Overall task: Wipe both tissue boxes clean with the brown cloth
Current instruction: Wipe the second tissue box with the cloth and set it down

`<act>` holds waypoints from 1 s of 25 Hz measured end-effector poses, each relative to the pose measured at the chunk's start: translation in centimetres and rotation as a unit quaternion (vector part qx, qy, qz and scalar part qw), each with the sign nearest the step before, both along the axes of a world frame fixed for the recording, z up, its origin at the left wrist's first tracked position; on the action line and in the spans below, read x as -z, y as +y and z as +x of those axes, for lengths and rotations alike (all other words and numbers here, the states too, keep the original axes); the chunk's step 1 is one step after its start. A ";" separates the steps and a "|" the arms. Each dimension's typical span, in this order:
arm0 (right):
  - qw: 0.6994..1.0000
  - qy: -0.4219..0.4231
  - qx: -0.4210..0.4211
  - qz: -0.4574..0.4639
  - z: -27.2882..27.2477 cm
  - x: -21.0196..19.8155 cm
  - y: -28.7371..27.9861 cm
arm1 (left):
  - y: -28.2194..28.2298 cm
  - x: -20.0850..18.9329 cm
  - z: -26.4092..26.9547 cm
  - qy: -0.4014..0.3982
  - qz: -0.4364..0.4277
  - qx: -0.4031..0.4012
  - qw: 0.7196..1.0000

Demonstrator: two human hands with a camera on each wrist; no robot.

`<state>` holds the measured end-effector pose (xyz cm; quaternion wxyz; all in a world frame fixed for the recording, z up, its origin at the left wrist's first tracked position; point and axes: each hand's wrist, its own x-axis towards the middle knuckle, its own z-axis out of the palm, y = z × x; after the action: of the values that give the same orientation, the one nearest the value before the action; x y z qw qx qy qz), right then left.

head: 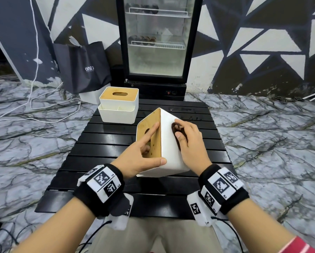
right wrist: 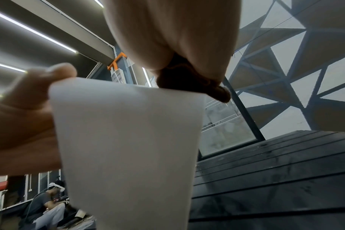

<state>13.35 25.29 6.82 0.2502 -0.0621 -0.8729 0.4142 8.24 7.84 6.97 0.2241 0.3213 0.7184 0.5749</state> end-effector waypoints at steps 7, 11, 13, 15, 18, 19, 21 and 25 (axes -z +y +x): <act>0.999 0.031 0.008 0.005 3.6 2.5 -2.7 | -0.8 0.7 0.1 -0.011 0.028 -0.018 0.999; 0.998 0.066 -0.020 0.009 4.3 2.5 -5.2 | -0.9 0.7 -0.2 -0.009 0.030 -0.019 0.999; 0.997 0.076 -0.034 0.001 4.4 2.6 -5.1 | -0.9 0.6 -0.3 -0.010 0.033 -0.021 0.999; 0.996 0.081 -0.029 0.000 4.5 3.0 -4.2 | -0.8 0.7 -0.3 -0.013 0.042 -0.027 0.999; 0.997 0.075 0.000 -0.014 4.4 3.3 -3.9 | -0.7 0.8 -0.3 -0.012 0.043 -0.034 0.998; 0.997 0.072 0.000 -0.017 4.3 3.3 -4.3 | -0.7 0.7 -0.4 -0.013 0.044 -0.031 0.998; 0.997 0.079 -0.020 0.000 4.5 3.1 -5.1 | -0.8 0.7 -0.4 -0.014 0.045 -0.019 0.999; 0.995 0.070 -0.067 0.030 4.6 2.8 -3.9 | -1.1 0.6 -0.1 -0.011 0.055 0.005 0.998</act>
<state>17.92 21.35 4.03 0.2842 0.0329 -0.8673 0.4073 8.17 6.73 6.40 0.2173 0.3303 0.6814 0.6159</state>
